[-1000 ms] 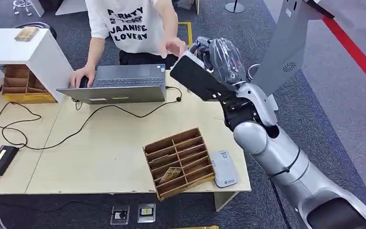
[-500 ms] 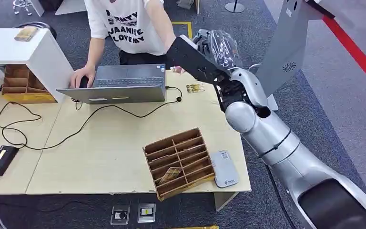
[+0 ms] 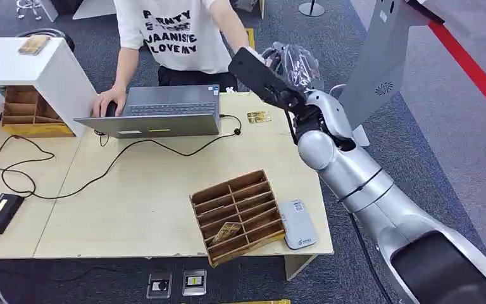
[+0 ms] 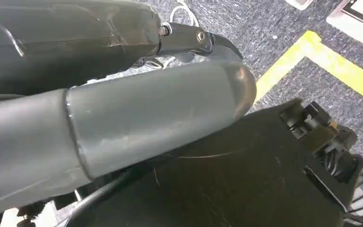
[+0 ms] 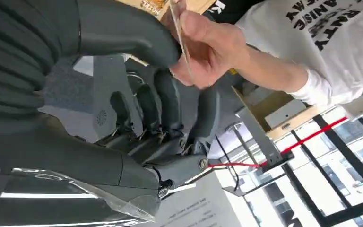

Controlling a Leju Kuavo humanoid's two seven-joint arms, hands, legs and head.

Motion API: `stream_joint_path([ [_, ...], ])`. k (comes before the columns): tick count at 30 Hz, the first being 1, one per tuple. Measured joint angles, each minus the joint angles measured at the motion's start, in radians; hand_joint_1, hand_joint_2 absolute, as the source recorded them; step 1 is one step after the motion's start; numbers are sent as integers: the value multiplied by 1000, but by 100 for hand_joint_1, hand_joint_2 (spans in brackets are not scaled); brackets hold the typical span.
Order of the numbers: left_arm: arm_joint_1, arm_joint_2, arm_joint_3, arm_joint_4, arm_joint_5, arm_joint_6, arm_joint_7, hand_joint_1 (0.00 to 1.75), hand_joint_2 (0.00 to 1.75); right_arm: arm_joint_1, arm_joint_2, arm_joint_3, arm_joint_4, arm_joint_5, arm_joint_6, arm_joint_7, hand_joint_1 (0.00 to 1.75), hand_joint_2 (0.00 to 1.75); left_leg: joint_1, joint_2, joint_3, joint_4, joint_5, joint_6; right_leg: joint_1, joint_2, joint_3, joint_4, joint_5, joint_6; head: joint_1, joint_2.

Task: Pass the card to the sensor for recognition and then transmit it.

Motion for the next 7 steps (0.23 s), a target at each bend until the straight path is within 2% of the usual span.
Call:
stream_joint_path([
  [7,0,0,4,0,-11,0,0,0,0,2,-5,0,5,11,2,12,0,175,0,0,0,0,0,0,0,0,0,0,0,0,0,0],
])
